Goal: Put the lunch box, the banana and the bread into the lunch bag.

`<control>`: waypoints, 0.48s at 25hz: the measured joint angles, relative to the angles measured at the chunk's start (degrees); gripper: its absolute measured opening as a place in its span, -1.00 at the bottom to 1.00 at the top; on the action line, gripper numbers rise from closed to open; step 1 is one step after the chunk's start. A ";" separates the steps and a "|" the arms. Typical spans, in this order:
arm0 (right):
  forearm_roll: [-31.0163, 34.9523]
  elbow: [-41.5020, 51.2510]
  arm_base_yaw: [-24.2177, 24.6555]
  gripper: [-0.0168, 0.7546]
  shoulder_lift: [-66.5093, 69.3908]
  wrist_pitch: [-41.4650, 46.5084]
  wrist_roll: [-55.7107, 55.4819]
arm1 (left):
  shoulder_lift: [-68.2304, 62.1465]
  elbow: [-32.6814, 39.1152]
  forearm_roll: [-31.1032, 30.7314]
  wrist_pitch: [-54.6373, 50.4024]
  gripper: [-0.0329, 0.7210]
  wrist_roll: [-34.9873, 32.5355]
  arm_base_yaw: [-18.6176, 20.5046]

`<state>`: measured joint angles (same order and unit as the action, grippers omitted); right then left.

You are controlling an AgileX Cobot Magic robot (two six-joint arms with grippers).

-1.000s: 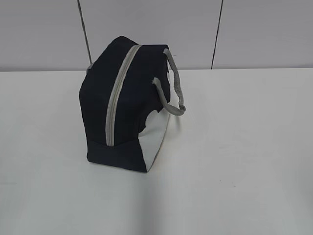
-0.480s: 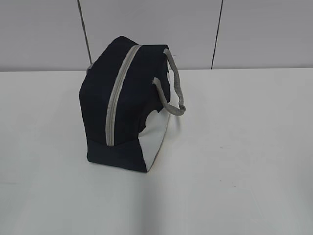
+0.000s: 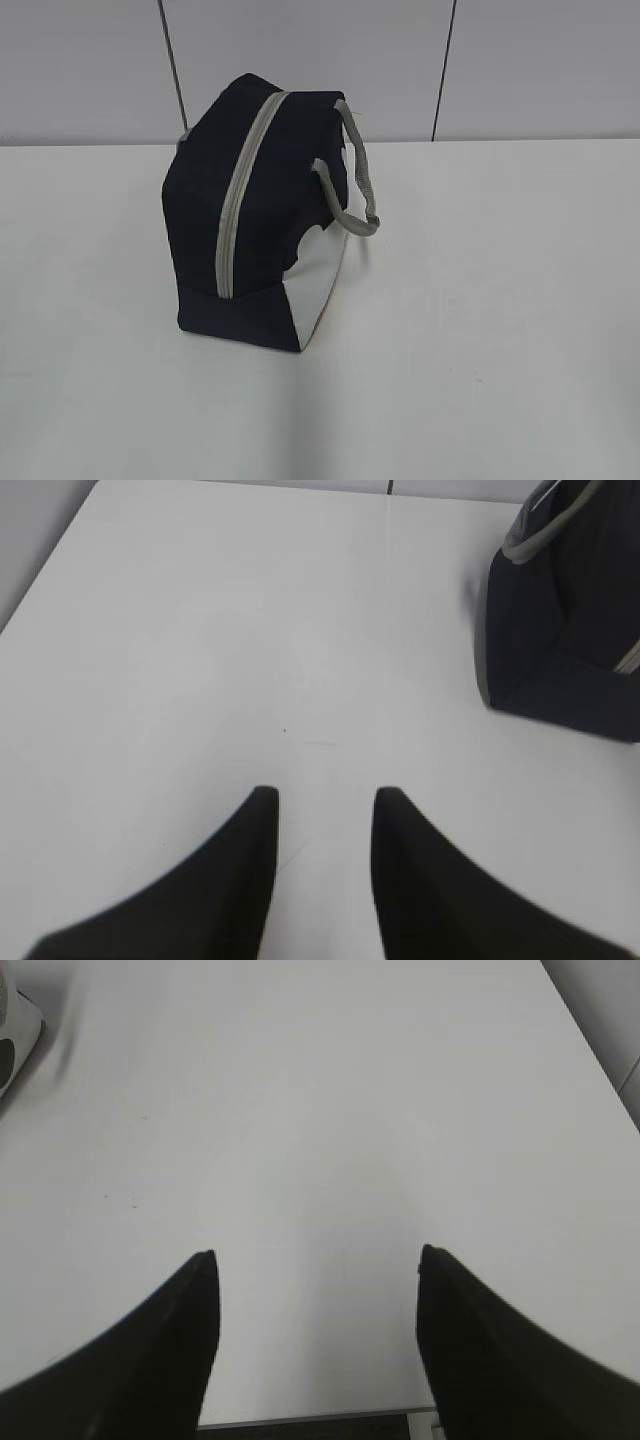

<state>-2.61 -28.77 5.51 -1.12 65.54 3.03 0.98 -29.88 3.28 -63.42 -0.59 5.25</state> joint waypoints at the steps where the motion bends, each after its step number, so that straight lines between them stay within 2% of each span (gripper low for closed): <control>1: 0.00 0.00 0.00 0.23 0.00 0.00 0.00 | 0.00 0.00 0.00 0.00 -0.26 0.00 0.00; 12: 0.00 0.00 0.00 0.23 0.00 0.00 0.00 | 0.00 0.00 0.00 0.00 -0.27 0.00 0.00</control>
<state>-2.61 -28.77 5.51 -1.12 65.54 3.03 0.98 -29.88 3.28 -63.42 -0.59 5.25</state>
